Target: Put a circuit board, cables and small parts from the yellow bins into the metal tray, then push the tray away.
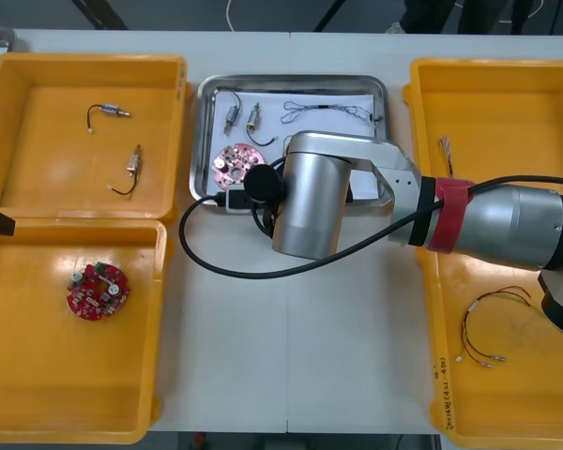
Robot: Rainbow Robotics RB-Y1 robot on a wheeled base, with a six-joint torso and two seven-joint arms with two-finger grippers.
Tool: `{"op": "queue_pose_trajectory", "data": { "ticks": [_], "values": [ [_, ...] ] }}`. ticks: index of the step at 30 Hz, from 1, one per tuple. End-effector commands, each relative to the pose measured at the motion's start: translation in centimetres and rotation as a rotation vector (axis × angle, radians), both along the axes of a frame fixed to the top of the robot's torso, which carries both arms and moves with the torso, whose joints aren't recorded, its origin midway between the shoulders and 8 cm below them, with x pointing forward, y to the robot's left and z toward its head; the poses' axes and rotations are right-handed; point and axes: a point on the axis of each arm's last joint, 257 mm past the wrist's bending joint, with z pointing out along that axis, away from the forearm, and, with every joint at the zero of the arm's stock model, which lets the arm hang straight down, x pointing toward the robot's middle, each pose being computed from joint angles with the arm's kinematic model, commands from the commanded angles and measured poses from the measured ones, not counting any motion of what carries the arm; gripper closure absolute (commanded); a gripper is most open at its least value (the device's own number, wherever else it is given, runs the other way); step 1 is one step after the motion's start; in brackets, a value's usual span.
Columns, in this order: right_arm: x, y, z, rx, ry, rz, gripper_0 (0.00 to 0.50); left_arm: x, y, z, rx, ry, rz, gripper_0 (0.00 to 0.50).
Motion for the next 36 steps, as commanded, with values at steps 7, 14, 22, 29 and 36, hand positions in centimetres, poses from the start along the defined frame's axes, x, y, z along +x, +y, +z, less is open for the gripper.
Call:
{"op": "queue_pose_trajectory", "data": {
  "ticks": [7, 14, 22, 29, 36],
  "values": [
    [3.9, -0.1, 3.5, -0.004, -0.086, 0.013, 0.5, -0.7, 1.4, 1.0, 0.092, -0.011, -0.08, 0.0],
    [5.5, -0.2, 4.6, 0.009, -0.114, 0.013, 0.5, -0.7, 1.4, 1.0, 0.092, -0.011, -0.08, 0.0],
    [6.5, 0.2, 5.5, 0.026, -0.13, 0.012, 0.5, -0.7, 1.4, 1.0, 0.092, -0.011, -0.08, 0.0],
    [6.9, 0.7, 6.1, 0.031, -0.138, 0.012, 0.5, -0.7, 1.4, 1.0, 0.092, -0.011, -0.08, 0.0],
    [7.1, 1.4, 6.6, 0.037, -0.148, 0.023, 0.5, -0.7, 1.4, 1.0, 0.092, -0.011, -0.08, 0.0]
  ]
}}
